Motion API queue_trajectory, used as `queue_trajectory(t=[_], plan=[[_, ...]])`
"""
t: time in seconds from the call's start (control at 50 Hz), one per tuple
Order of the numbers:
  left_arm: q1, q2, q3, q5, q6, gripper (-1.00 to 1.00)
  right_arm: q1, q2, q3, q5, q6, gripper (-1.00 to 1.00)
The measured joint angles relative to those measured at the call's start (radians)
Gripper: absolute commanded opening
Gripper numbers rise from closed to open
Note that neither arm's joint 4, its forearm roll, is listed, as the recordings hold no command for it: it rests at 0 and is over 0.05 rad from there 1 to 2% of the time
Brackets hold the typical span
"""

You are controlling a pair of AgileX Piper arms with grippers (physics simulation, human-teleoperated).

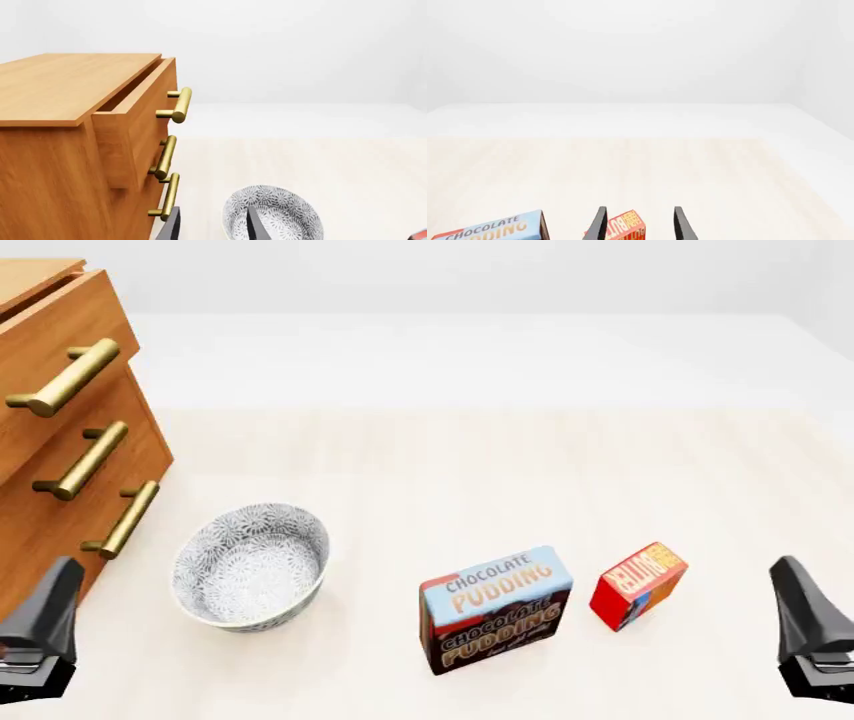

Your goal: Put the butter at the back in the top drawer of the cabinet and close it.

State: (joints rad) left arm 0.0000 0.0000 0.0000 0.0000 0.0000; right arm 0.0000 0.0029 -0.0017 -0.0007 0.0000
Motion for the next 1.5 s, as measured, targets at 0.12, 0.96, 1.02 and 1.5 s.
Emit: queue_trajectory(t=[0.12, 0.96, 1.02, 1.5], plan=[[0.0, 0.0, 0.0, 0.0, 0.0, 1.0, 0.0, 0.002, -0.001, -0.001, 0.0, 1.0], [-0.093, 0.06, -0.101, 0.043, 0.135, 1.0, 0.0, 0.015, -0.004, -0.011, 0.0, 1.0], [-0.1, 0.054, -0.12, 0.067, 0.156, 1.0, 0.0, 0.016, -0.004, -0.011, 0.0, 1.0], [-0.122, 0.085, -0.232, 0.168, 0.38, 1.0, 0.0, 0.018, -0.004, -0.013, 0.0, 1.0]])
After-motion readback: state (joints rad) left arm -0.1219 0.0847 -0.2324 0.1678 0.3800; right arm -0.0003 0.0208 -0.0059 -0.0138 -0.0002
